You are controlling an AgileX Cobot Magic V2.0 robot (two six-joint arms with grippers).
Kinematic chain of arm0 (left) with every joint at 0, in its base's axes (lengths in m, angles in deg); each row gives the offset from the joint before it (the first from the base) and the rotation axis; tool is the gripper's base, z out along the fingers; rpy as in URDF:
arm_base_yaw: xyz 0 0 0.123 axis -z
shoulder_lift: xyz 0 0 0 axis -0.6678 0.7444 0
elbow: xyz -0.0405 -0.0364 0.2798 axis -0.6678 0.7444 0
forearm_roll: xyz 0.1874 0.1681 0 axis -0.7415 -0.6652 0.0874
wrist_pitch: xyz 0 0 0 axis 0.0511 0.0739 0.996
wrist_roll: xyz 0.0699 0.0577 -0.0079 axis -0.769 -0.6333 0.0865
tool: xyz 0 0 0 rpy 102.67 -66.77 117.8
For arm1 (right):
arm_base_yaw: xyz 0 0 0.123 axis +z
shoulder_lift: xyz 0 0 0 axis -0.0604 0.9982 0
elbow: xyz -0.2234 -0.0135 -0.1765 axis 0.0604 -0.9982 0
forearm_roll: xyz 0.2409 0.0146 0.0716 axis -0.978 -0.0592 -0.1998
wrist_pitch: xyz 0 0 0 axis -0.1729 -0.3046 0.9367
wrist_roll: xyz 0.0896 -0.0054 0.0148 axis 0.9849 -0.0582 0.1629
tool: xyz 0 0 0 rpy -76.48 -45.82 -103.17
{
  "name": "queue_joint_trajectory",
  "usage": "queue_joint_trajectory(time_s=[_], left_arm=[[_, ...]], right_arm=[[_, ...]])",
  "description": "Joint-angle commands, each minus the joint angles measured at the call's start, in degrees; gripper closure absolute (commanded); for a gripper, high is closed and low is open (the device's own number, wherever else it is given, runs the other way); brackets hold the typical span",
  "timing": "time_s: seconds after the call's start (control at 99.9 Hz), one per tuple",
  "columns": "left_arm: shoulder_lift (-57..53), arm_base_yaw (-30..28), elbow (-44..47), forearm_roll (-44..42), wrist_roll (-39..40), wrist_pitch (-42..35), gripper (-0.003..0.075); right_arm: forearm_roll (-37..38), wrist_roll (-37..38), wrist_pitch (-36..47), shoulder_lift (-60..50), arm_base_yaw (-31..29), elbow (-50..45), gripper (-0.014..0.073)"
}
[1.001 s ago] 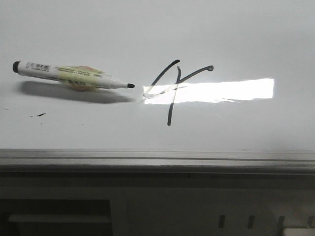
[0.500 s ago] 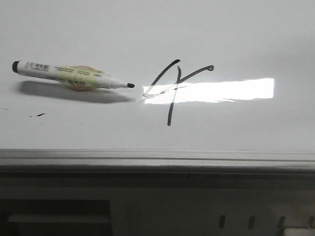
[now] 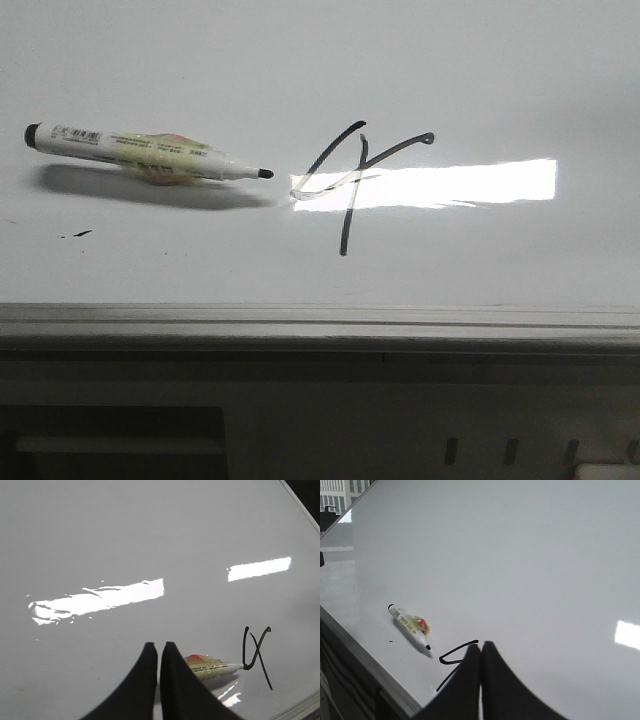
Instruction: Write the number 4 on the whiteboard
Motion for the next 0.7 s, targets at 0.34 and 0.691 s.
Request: queue_joint_trajectory(time_s=[0.34, 0.691], left_arm=[[0.4, 0.0, -1.5, -1.4, 0.1, -0.3, 0.0741], [-2.1, -10.3, 6.0, -37.9, 27.5, -1.6, 0.0741]], right_arm=[[-0.6, -0.2, -1.5, 0.5, -0.2, 1.5, 0.0659], [-0.6, -0.2, -1.3, 0.5, -0.2, 1.5, 0.0659]])
